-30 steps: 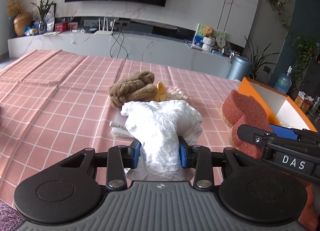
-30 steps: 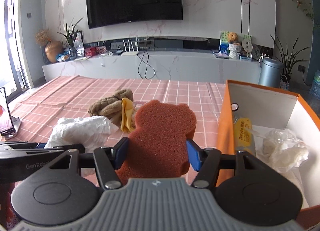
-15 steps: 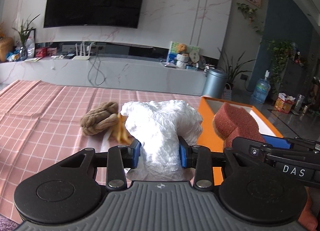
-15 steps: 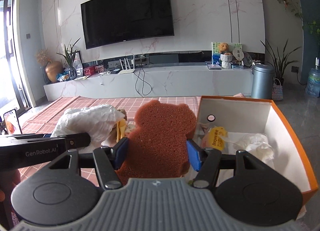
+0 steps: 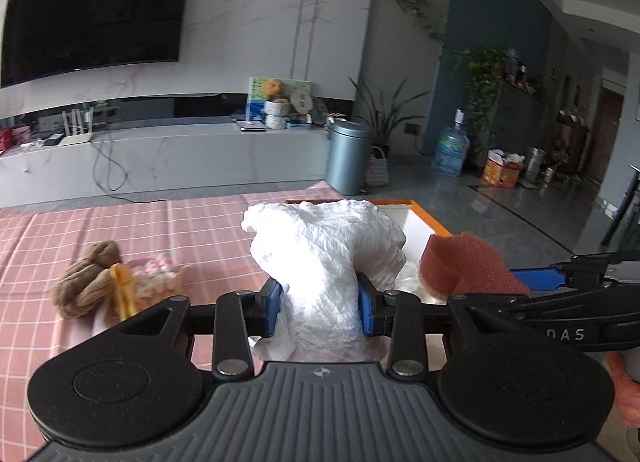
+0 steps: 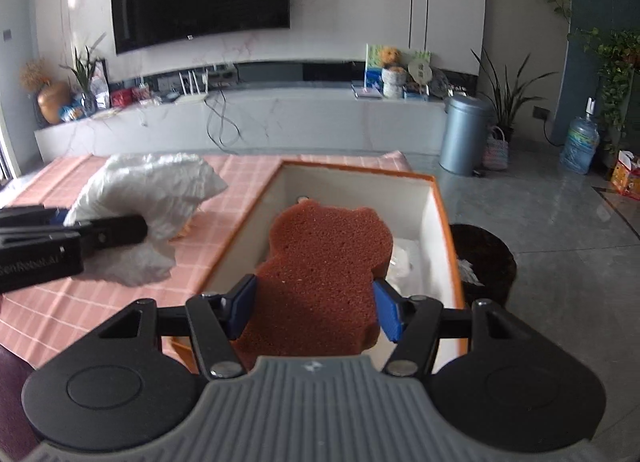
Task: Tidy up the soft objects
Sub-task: 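Carry the white cloth and red sponge over the orange box, then open both tools to drop the cloth and sponge into the box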
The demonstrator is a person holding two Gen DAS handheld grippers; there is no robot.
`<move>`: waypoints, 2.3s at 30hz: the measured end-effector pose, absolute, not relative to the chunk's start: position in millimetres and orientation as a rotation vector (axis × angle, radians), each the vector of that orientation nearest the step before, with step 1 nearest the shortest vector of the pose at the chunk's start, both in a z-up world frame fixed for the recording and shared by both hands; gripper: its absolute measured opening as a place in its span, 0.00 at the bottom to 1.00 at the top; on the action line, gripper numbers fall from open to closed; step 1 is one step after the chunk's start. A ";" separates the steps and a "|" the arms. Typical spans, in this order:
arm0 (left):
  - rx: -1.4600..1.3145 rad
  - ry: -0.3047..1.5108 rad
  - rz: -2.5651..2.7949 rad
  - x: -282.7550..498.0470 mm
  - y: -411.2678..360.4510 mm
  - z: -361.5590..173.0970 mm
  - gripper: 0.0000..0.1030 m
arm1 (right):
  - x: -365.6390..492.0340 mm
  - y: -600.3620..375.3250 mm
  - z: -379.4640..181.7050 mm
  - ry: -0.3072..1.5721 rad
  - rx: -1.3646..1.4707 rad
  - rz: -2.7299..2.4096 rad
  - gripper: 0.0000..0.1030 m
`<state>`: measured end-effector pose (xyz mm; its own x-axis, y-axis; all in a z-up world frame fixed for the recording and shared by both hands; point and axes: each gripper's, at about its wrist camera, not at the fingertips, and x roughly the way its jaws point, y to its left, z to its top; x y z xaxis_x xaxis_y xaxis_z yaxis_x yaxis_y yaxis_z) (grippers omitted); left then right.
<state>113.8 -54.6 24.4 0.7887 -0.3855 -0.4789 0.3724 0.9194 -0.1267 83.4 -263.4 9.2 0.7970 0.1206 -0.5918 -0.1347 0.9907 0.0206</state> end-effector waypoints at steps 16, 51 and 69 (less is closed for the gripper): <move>0.167 0.686 -0.526 150.7 -119.5 -7.1 0.41 | 134.4 -302.4 -11.9 0.867 -0.075 0.145 0.61; 0.452 0.775 -0.529 173.9 -152.2 -34.8 0.69 | 174.6 -294.2 -56.1 1.057 -0.300 0.186 0.78; 0.248 0.641 -0.514 155.2 -104.9 15.5 0.80 | 158.2 -287.0 -15.3 0.951 -0.365 0.136 0.91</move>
<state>155.2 -104.9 15.5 0.6826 -0.3783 -0.6253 0.5281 0.8468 0.0641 158.2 -287.0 -15.3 0.5776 -0.0453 -0.8151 -0.2722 0.9306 -0.2447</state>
